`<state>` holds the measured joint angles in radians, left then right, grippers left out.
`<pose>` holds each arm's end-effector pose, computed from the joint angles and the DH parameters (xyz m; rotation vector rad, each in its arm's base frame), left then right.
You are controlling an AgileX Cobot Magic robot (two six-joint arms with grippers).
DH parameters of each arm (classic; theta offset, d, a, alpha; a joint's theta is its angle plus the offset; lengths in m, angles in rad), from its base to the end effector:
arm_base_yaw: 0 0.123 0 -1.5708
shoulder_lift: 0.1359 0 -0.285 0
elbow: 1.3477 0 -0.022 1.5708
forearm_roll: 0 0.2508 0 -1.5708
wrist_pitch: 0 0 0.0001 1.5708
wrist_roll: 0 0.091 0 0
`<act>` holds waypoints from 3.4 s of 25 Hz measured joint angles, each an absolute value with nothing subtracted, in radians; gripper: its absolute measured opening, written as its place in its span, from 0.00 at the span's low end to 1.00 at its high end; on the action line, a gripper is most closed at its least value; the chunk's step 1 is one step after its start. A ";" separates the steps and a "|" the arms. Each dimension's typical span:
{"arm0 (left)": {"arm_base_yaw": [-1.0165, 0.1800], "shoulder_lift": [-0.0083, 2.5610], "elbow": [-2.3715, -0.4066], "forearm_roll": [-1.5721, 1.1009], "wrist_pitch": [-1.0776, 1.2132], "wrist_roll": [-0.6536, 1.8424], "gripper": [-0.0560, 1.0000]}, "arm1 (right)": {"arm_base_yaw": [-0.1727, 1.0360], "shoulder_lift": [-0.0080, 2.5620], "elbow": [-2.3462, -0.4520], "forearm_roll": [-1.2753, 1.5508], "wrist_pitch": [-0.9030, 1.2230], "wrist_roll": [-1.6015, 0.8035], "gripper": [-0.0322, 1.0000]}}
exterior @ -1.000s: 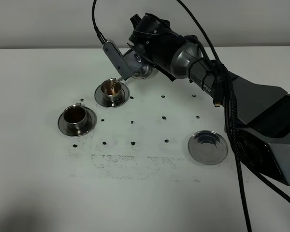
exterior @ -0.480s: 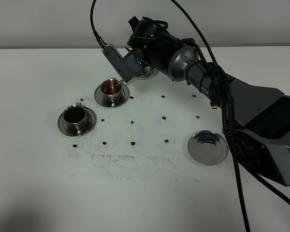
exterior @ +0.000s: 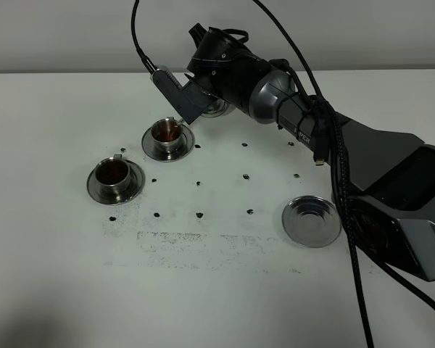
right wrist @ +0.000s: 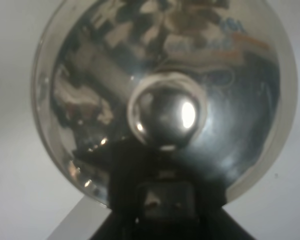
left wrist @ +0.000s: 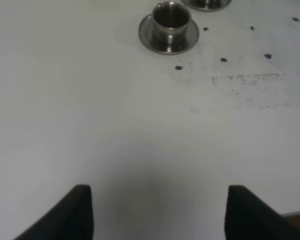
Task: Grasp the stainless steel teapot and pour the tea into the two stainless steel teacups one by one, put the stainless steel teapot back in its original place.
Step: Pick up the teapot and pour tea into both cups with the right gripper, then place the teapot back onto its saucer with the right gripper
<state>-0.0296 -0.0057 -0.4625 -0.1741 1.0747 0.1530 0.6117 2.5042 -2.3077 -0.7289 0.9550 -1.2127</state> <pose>-0.0032 -0.0138 0.2667 0.1958 2.0707 -0.1350 0.4768 0.2740 0.1937 -2.3098 1.3217 -1.1295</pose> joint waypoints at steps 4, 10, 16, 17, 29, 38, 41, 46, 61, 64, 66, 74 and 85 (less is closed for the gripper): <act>-0.030 -0.006 -0.462 -0.174 1.075 0.153 0.57 | 0.612 2.504 -2.308 -0.741 0.954 -1.214 0.21; -0.030 -0.006 -0.462 -0.174 1.075 0.153 0.57 | 0.612 2.504 -2.308 -0.754 0.953 -1.214 0.21; -0.030 -0.006 -0.462 -0.174 1.075 0.153 0.57 | 0.612 2.504 -2.308 -0.764 0.950 -1.214 0.21; -0.030 -0.006 -0.462 -0.174 1.075 0.153 0.57 | 0.612 2.504 -2.308 -0.766 0.950 -1.214 0.21; -0.030 -0.006 -0.462 -0.174 1.075 0.153 0.57 | 0.617 2.503 -2.308 -0.791 0.948 -1.213 0.21; -0.030 -0.006 -0.462 -0.174 1.075 0.153 0.57 | 0.623 2.503 -2.308 -0.804 0.945 -1.211 0.21; -0.030 -0.006 -0.462 -0.174 1.075 0.153 0.57 | 0.623 2.503 -2.308 -0.807 0.945 -1.210 0.21; -0.030 -0.006 -0.462 -0.174 1.075 0.153 0.57 | 0.626 2.503 -2.308 -0.809 0.944 -1.207 0.21; -0.030 -0.006 -0.462 -0.174 1.075 0.153 0.57 | 0.627 2.491 -2.308 -0.806 0.942 -1.197 0.21; -0.030 -0.006 -0.462 -0.174 1.075 0.153 0.57 | 0.627 2.475 -2.308 -0.784 0.948 -1.189 0.21; -0.030 -0.006 -0.462 -0.174 1.075 0.153 0.57 | 0.625 2.469 -2.308 -0.758 0.953 -1.188 0.21; -0.030 -0.006 -0.462 -0.174 1.075 0.153 0.57 | 0.590 2.464 -2.308 -0.612 1.006 -1.190 0.21; -0.030 -0.006 -0.462 -0.174 1.075 0.153 0.57 | 0.564 2.353 -2.265 -0.382 1.144 -0.935 0.21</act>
